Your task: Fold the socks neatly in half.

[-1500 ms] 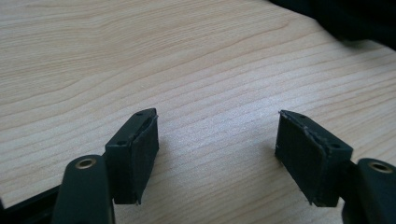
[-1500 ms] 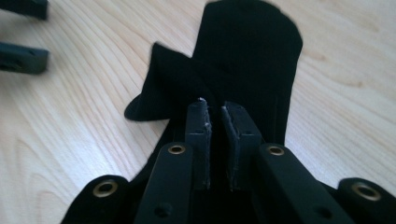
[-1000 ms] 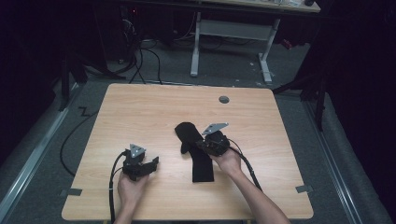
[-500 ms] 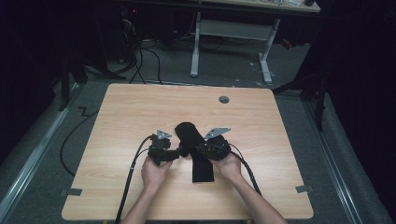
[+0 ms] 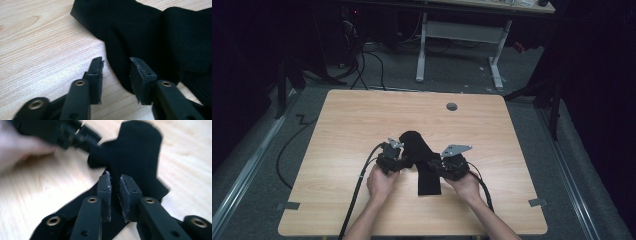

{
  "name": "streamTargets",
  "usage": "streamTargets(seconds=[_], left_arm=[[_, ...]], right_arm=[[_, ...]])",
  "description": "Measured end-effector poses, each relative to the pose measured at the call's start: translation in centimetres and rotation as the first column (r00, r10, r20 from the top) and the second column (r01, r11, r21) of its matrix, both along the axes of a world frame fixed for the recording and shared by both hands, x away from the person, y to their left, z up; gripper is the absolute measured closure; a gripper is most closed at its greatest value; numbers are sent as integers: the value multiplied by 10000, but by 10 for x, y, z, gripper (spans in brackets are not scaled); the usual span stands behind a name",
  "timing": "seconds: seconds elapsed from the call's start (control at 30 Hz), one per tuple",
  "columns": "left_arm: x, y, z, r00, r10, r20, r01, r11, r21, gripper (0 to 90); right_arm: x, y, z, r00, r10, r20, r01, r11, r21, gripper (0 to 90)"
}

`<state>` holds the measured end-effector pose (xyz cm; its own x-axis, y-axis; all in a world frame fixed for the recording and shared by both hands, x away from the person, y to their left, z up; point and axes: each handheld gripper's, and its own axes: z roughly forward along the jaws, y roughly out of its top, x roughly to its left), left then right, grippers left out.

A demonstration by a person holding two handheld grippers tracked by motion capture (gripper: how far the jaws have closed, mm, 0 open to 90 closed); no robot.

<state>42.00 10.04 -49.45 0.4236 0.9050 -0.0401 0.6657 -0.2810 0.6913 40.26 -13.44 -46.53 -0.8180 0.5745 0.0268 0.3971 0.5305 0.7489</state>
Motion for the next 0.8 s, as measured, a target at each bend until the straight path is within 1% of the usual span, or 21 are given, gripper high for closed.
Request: streamTargets(seconds=[0.07,0.13,0.2,0.3,0.37,0.43,0.57,0.67,0.73,0.77,0.8], left_arm=[[0,0,0,10000,-92,-35,92,10000,-23,697],[0,-1,0,9998,-181,-72,181,9998,-44,738],[0,-1,1,9996,-258,-109,257,9996,-76,769],[1,-1,1,9991,-396,-154,395,9992,-109,823],[1,-1,3,9988,-477,-81,476,9987,-189,857],[0,0,6,9985,-540,32,541,9976,-425,865],[-1,2,18,9971,-688,340,714,9941,-816,874],[1,2,26,9961,-733,497,778,9925,-940,876],[2,2,31,9952,-736,642,803,9908,-1087,877],[2,3,34,9950,-689,724,778,9886,-1285,878],[3,4,36,9951,-657,733,754,9874,-1389,878]], right_arm=[[-2,3,-7,9998,183,-12,-183,9993,-330,813],[-2,7,-14,9998,197,-79,-202,9982,-566,814],[1,9,-18,9999,97,-139,-106,9979,-634,814],[6,8,-20,9999,-109,-24,107,9977,-674,813],[8,7,-19,9995,-302,61,305,9973,-661,813],[9,6,-18,9990,-424,168,435,9966,-702,814],[11,6,-16,9976,-613,313,632,9958,-659,816],[10,8,-15,9967,-696,408,719,9957,-587,817],[9,10,-14,9968,-569,560,602,9964,-596,817],[8,12,-14,9970,-524,570,559,9966,-604,818],[7,13,-14,9972,-429,605,469,9967,-656,819]])
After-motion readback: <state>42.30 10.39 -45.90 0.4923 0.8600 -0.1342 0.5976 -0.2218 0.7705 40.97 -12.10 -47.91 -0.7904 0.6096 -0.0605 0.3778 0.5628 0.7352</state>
